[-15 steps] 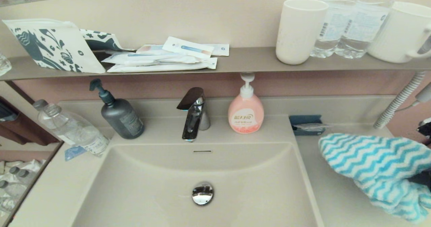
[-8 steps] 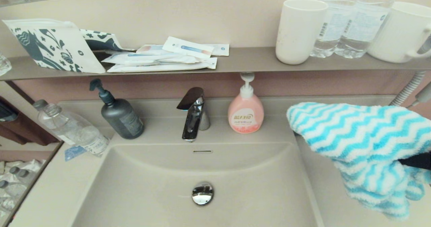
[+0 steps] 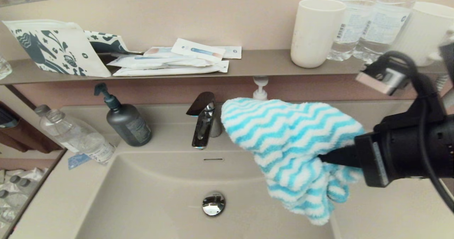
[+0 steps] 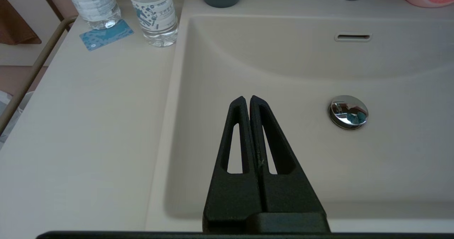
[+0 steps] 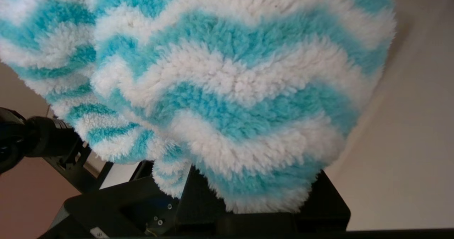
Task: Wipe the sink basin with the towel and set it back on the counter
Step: Wipe the sink
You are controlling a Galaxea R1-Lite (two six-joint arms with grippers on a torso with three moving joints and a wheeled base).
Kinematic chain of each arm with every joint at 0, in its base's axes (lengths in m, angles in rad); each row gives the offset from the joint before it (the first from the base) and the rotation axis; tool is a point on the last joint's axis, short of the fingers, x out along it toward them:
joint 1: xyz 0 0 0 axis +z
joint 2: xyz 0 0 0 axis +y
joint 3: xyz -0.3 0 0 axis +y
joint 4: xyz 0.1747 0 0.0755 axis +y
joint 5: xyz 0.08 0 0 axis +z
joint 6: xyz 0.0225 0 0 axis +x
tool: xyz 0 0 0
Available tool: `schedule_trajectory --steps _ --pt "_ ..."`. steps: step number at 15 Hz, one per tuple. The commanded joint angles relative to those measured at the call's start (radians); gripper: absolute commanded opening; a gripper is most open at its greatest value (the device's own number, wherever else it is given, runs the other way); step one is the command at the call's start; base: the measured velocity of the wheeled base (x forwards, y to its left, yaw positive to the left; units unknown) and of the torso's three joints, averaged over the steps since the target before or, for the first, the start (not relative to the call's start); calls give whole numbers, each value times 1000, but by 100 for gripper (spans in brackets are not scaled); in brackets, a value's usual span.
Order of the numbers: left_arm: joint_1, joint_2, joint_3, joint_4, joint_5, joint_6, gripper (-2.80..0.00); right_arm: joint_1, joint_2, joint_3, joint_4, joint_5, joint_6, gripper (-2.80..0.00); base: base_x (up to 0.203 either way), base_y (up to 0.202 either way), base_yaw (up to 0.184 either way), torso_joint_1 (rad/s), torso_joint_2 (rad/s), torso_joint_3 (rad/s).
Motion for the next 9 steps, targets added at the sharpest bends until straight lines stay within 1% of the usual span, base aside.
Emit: schedule_trajectory --steps 1,3,6,8,9 --pt "0 1 0 0 1 -1 -280 36 137 -3 -2 -7 29 -280 0 0 0 0 0 0" --pt "0 1 0 0 1 -1 -280 43 209 1 -3 -8 52 -280 0 0 0 0 0 0" --pt "0 1 0 0 1 -1 -280 102 311 4 -4 -14 73 -280 0 0 0 0 0 0" --pt "0 1 0 0 1 -1 -280 159 375 27 -5 -58 84 -280 0 0 0 0 0 0" --pt "0 1 0 0 1 -1 -280 167 391 33 -3 -70 85 -280 0 0 0 0 0 0"
